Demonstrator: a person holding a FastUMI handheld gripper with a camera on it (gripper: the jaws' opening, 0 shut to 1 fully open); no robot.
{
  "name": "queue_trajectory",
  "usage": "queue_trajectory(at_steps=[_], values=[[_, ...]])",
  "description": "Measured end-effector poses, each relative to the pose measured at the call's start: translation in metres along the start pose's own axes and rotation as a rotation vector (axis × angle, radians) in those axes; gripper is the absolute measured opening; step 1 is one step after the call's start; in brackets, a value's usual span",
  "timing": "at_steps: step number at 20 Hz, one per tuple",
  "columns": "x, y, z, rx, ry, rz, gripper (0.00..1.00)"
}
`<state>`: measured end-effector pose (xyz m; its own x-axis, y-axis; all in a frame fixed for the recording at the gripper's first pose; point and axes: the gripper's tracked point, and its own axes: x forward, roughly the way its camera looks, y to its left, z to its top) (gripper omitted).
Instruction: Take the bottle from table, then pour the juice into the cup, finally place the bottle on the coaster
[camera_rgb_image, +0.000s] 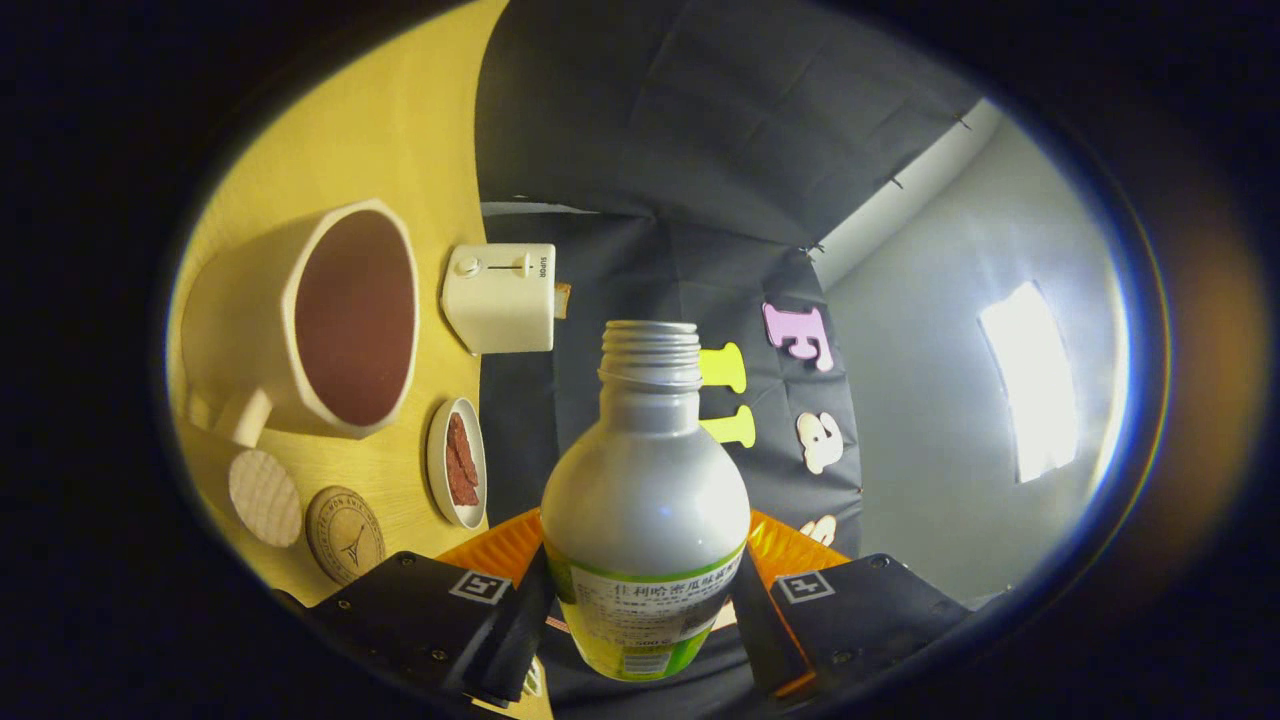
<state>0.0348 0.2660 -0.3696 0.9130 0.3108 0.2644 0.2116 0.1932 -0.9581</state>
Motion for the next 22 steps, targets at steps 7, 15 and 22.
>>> queue_trajectory(at_steps=[7,15,22], values=[[0.014,0.016,-0.024,0.280,0.113,0.008,0.81],[0.012,0.031,-0.030,0.706,0.155,0.066,0.82],[0.020,0.041,-0.028,1.194,0.171,0.190,0.82]])
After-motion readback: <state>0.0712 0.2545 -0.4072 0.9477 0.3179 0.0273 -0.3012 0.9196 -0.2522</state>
